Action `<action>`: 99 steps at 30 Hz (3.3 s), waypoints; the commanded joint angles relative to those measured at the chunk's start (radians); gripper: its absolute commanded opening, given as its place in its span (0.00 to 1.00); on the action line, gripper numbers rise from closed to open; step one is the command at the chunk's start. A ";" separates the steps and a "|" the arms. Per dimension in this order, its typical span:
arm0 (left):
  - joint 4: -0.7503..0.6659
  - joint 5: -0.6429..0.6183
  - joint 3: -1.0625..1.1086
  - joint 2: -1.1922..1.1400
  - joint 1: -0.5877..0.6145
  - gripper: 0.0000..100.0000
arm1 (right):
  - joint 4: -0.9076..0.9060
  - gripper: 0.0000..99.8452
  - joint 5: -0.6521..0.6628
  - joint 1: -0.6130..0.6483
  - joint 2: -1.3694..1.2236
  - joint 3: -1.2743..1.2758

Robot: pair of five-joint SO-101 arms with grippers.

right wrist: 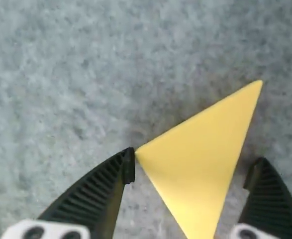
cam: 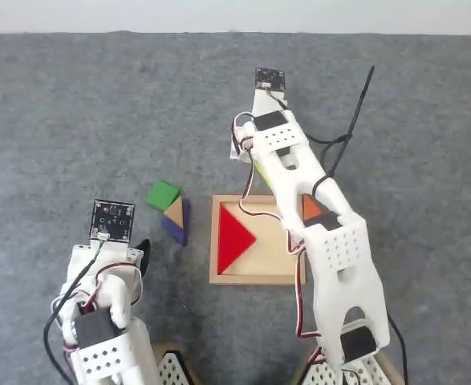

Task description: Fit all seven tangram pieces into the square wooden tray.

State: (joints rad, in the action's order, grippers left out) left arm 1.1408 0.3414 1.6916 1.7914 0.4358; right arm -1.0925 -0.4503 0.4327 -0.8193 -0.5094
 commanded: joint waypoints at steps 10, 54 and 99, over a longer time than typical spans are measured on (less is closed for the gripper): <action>-0.003 0.011 -0.007 -0.005 0.000 0.28 | -0.108 0.17 -0.008 -0.048 0.015 -0.072; -0.003 0.011 -0.007 -0.005 0.000 0.28 | 0.038 0.37 -0.169 -0.033 -0.231 -0.368; -0.003 0.011 -0.007 -0.005 0.000 0.28 | -0.220 0.19 -0.164 -0.058 -0.239 -0.370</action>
State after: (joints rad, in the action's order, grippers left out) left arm 1.1408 0.3414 1.6916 1.7914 0.4358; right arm -1.2520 -0.6038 0.3682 -1.0357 -0.8807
